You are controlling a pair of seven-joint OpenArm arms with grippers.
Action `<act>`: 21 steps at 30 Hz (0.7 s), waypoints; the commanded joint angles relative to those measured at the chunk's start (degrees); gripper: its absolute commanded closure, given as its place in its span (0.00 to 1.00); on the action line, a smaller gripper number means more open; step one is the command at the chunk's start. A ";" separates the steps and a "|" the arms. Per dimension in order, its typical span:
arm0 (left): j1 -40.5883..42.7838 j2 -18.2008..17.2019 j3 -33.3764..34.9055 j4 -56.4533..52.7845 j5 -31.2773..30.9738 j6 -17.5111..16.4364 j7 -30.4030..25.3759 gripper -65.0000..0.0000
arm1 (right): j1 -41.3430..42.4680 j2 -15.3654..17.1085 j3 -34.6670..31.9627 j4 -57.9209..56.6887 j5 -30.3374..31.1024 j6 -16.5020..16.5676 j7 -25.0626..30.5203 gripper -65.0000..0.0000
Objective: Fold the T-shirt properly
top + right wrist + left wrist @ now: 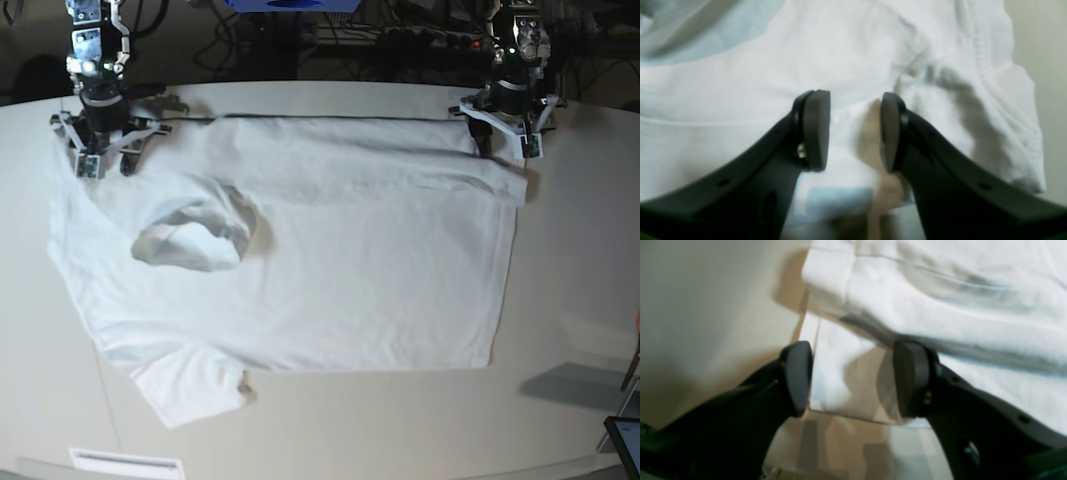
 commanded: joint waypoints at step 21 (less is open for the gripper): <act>2.88 -3.13 -4.01 0.81 0.47 -0.86 3.67 0.42 | -1.96 0.33 0.61 0.00 -0.16 -0.50 -3.49 0.63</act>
